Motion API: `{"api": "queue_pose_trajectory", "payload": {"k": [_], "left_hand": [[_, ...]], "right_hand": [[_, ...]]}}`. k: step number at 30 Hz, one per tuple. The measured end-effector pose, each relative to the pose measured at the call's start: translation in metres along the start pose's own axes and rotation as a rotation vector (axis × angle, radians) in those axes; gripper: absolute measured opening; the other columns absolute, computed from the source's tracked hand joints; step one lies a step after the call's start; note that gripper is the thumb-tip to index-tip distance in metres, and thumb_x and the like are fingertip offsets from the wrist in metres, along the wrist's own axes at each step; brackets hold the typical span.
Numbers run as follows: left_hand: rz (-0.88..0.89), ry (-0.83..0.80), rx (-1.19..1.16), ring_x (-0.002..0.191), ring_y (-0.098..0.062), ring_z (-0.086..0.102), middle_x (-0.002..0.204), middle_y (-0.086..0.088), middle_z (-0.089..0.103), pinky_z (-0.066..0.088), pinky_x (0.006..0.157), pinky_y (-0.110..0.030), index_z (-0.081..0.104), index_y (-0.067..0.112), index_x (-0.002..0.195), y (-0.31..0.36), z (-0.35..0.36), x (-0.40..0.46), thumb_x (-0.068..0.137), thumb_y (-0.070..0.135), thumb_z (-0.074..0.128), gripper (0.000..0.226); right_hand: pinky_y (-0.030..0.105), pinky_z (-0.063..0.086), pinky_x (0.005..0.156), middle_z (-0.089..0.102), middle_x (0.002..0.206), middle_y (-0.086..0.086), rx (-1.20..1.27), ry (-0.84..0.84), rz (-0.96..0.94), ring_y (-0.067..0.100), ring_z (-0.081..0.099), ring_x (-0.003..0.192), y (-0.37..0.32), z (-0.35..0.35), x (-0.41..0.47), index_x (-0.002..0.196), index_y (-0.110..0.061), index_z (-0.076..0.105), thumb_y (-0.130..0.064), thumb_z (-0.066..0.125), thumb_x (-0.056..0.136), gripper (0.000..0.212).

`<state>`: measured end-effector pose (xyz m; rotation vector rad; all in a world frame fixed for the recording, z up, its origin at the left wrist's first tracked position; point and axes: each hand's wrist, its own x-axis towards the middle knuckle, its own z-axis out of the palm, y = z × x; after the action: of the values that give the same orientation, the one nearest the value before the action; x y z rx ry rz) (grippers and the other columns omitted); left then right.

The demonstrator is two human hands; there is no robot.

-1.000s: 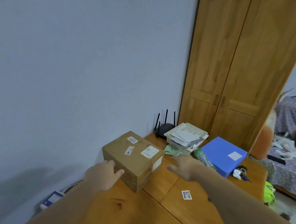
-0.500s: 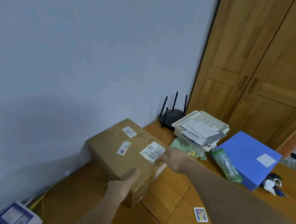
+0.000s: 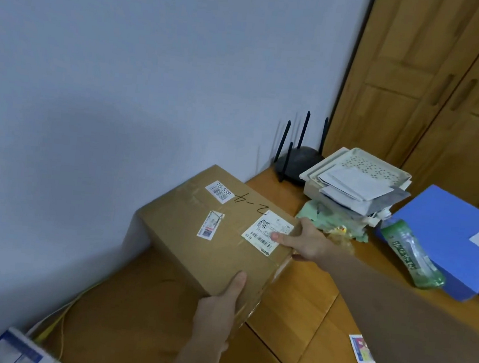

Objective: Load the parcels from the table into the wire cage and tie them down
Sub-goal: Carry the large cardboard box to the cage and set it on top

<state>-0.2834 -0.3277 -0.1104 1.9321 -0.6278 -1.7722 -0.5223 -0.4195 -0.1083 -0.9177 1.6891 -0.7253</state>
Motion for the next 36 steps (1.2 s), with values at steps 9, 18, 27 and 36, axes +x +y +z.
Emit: {"api": "queue_pose_trajectory", "payload": {"k": [9, 18, 27, 36], "left_hand": [[0.032, 0.017, -0.015, 0.103, -0.036, 0.054, 0.104, -0.007, 0.055, 0.051, 0.093, -0.056, 0.041, 0.017, 0.115, -0.004, 0.003, 0.009, 0.056, 0.079, 0.077, 0.093], [0.034, -0.036, -0.056, 0.129, -0.038, 0.050, 0.142, -0.012, 0.053, 0.040, 0.106, -0.054, 0.035, 0.013, 0.150, -0.013, -0.018, -0.001, 0.049, 0.069, 0.088, 0.127], [0.230, -0.245, 0.019, 0.112, -0.025, 0.065, 0.121, -0.003, 0.069, 0.053, 0.100, -0.047, 0.054, 0.024, 0.129, -0.024, -0.042, -0.107, 0.041, 0.053, 0.094, 0.101], [0.396, -0.289, 0.390, 0.092, -0.025, 0.076, 0.098, -0.003, 0.080, 0.063, 0.069, -0.039, 0.065, 0.022, 0.116, 0.021, -0.126, -0.288, 0.027, 0.071, 0.094, 0.106]], "right_hand": [[0.033, 0.059, 0.068, 0.060, 0.116, -0.002, -0.024, 0.024, 0.013, 0.018, 0.064, 0.099, -0.004, 0.001, 0.001, 0.139, -0.020, 0.034, -0.050, 0.092, 0.060, 0.103], [0.035, 0.050, 0.089, 0.051, 0.133, 0.007, -0.166, 0.249, -0.073, 0.025, 0.054, 0.116, -0.001, 0.009, -0.065, 0.139, -0.014, 0.033, -0.054, 0.088, 0.065, 0.100], [0.033, 0.051, 0.085, 0.048, 0.122, 0.000, -0.153, 0.512, -0.245, 0.015, 0.052, 0.105, 0.006, -0.024, -0.247, 0.123, -0.021, 0.041, -0.065, 0.088, 0.054, 0.095], [0.047, 0.045, 0.108, 0.060, 0.133, 0.000, 0.089, 0.212, -0.186, 0.022, 0.060, 0.118, -0.046, -0.047, -0.429, 0.142, -0.036, 0.048, -0.077, 0.079, 0.055, 0.101]]}}
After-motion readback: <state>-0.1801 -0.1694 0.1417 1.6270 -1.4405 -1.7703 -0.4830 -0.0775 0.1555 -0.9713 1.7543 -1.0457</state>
